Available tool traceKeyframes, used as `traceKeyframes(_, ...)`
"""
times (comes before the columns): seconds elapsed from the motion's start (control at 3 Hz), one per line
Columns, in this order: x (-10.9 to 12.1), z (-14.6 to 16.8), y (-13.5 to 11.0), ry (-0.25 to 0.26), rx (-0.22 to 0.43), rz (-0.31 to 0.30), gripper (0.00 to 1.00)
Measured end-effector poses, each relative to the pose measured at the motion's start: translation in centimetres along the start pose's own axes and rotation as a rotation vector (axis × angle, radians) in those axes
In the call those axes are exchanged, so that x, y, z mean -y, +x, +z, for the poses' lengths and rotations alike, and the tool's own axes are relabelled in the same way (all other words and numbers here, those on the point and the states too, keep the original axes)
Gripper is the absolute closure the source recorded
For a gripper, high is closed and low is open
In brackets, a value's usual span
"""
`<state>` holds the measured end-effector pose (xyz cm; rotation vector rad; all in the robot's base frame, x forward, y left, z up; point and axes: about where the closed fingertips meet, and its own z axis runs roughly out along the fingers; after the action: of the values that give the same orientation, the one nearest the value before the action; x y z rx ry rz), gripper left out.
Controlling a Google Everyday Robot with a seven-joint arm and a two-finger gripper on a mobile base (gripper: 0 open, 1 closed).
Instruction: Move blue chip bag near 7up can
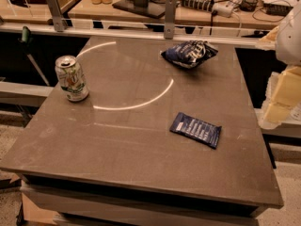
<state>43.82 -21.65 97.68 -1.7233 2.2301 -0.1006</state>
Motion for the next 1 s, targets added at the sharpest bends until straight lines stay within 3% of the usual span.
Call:
traceKeyframes(0.33,0.1,-0.2,-0.1,0.009,0.004,-0.002,0.0)
traceKeyframes(0.67,3.2,-0.4,0.5,0.09,0.06,-0.019,0.0)
traceKeyframes(1.0,8.9,0.7,2.2,0.18,0.097,-0.07,0.0)
